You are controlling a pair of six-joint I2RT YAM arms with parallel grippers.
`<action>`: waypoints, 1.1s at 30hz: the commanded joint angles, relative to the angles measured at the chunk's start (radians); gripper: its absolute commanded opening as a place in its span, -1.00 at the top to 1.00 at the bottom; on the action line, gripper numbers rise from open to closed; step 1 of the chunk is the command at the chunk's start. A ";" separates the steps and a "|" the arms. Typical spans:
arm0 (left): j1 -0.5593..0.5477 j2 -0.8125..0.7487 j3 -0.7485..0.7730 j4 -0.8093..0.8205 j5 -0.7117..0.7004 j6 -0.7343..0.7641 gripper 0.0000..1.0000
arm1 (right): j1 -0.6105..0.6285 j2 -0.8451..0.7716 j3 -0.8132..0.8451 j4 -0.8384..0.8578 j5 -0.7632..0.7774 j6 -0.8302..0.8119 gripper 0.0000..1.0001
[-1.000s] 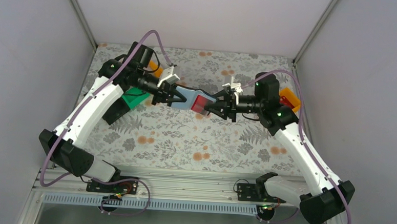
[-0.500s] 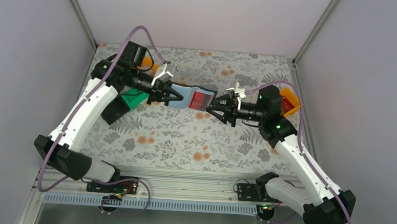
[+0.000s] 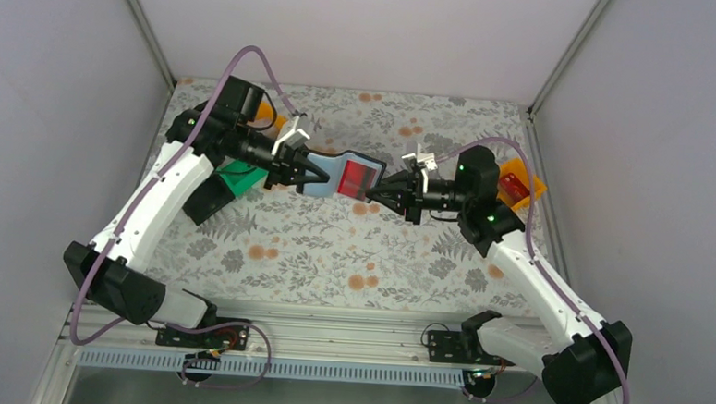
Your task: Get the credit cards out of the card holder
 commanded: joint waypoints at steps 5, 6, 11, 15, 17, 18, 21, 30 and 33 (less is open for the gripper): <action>0.095 -0.006 -0.048 0.151 -0.161 -0.151 0.27 | 0.001 -0.027 0.037 -0.070 0.126 0.001 0.92; 0.115 0.001 -0.051 0.159 -0.185 -0.177 0.18 | 0.000 -0.019 0.036 -0.085 0.157 0.020 0.92; 0.201 0.028 -0.037 0.151 -0.208 -0.208 -0.19 | 0.001 0.059 0.051 -0.183 0.295 0.121 0.92; 0.247 0.013 -0.007 0.165 -0.222 -0.231 -0.22 | 0.001 0.085 0.054 -0.223 0.494 0.204 0.92; 0.242 -0.013 -0.022 0.207 -0.228 -0.256 -0.19 | 0.002 0.098 0.049 -0.206 0.505 0.224 0.92; 0.229 -0.026 -0.039 0.231 -0.220 -0.273 -0.14 | 0.004 0.102 0.044 -0.188 0.488 0.230 0.92; 0.127 -0.019 -0.065 0.191 -0.120 -0.221 -0.08 | 0.014 0.124 0.064 -0.154 0.425 0.218 0.92; -0.022 0.073 -0.131 0.223 0.034 -0.212 0.17 | 0.035 0.108 0.078 -0.137 0.277 0.150 0.92; -0.022 0.069 -0.164 0.290 0.000 -0.267 0.15 | 0.054 0.094 0.063 -0.118 0.223 0.133 0.92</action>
